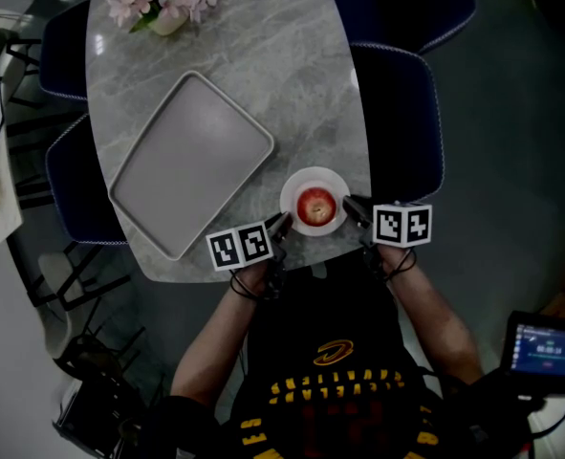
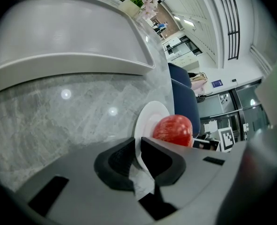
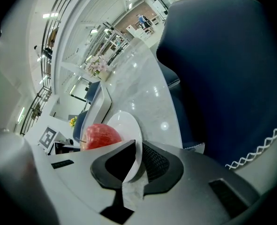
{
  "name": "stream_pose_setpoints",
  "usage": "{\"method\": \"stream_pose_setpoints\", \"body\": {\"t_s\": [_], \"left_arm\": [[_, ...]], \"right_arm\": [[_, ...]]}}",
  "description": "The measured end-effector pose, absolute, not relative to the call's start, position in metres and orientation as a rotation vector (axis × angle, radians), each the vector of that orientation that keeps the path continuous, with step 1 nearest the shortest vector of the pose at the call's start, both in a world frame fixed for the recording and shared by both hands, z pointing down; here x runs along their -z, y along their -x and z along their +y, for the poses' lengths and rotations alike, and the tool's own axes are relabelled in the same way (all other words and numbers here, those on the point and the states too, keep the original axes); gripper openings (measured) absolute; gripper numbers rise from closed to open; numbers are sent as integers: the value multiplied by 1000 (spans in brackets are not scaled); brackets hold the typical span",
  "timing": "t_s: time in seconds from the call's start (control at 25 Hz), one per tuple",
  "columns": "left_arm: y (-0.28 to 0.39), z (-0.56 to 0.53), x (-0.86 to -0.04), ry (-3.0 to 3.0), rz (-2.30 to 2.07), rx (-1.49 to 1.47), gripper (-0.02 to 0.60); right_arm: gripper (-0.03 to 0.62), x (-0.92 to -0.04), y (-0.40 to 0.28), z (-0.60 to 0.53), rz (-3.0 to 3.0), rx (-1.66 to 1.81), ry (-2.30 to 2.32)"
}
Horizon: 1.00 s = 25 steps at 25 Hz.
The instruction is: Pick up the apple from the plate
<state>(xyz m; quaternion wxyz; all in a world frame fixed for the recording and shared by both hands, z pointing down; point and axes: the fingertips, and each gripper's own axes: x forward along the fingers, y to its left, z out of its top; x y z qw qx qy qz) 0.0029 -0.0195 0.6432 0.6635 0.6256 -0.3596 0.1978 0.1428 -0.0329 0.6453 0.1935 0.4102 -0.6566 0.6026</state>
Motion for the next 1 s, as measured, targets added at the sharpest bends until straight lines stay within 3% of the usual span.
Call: {"method": "stream_pose_setpoints", "body": {"t_s": [1.0], "left_arm": [[15, -23, -619, -1496, -902, -440, 37]], "right_arm": [[51, -613, -175, -52, -1911, -1430, -1345]]}}
